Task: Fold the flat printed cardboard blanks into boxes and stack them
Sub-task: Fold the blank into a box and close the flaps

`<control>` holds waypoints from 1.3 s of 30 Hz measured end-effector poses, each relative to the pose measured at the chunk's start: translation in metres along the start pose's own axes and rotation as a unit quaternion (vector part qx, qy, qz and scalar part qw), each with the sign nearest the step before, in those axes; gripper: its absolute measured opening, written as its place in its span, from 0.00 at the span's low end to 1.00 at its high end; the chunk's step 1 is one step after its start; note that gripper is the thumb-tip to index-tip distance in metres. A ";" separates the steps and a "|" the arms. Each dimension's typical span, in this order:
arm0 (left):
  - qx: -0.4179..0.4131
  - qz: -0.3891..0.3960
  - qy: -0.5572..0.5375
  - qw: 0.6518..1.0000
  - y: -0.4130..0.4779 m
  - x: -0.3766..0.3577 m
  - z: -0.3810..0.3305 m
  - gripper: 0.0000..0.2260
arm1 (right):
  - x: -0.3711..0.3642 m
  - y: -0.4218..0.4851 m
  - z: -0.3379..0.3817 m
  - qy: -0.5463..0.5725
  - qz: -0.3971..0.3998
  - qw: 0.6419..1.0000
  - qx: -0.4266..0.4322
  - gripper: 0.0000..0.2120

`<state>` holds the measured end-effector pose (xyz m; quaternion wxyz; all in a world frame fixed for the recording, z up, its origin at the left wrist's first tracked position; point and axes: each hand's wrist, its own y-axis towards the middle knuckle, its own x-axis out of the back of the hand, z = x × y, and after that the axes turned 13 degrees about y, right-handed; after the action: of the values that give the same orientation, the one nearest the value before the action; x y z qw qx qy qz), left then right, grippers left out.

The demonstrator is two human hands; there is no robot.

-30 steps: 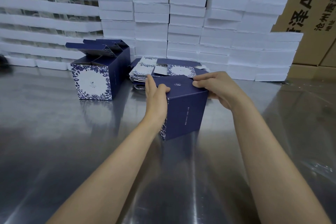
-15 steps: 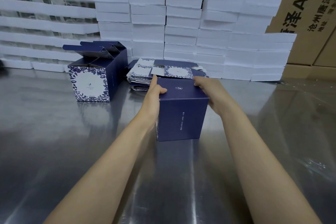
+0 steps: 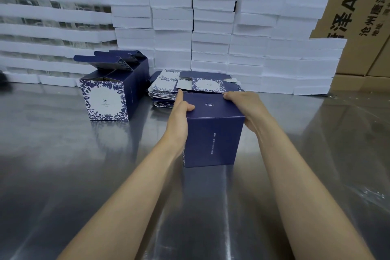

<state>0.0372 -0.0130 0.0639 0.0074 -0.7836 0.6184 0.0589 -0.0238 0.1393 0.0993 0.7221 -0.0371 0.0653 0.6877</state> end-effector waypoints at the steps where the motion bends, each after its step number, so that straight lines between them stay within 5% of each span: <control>1: 0.006 -0.004 -0.004 1.000 0.000 0.000 0.000 0.26 | 0.006 0.001 0.002 -0.010 0.033 0.999 -0.016 0.21; 5: 0.013 -0.007 -0.007 1.000 0.000 0.000 0.001 0.22 | 0.036 0.005 0.007 0.003 0.257 0.961 -0.106 0.23; 7: 0.012 -0.007 -0.006 1.000 0.000 -0.001 0.001 0.21 | 0.040 0.006 0.006 0.025 0.294 0.948 -0.120 0.23; 13: -0.002 0.001 -0.003 1.000 -0.003 -0.001 -0.001 0.25 | 0.032 0.009 0.005 0.013 0.227 0.970 -0.090 0.18; 23: -0.006 0.006 -0.001 1.000 -0.008 -0.002 -0.003 0.25 | 0.001 0.002 0.004 -0.008 -0.008 1.000 -0.016 0.03; 28: -0.014 -0.009 0.006 1.000 -0.008 -0.002 -0.006 0.24 | 0.003 -0.004 0.011 -0.093 0.011 0.995 0.030 0.07; 31: -0.026 -0.020 0.028 0.999 -0.014 -0.008 -0.006 0.27 | 0.007 -0.007 0.022 -0.224 -0.002 0.972 0.073 0.05; 35: -0.058 -0.040 0.078 0.995 -0.030 -0.027 -0.005 0.36 | -0.009 -0.014 0.030 -0.461 -0.093 0.872 0.137 0.11; 39: -0.089 -0.101 0.137 0.982 -0.036 -0.043 -0.004 0.29 | -0.038 -0.028 0.025 -0.507 -0.029 0.844 0.173 0.11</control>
<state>0.0628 0.0367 0.0704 -0.1407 -0.8400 0.5240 0.0049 0.0033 0.1038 0.1287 0.6688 0.4406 -0.1927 0.5669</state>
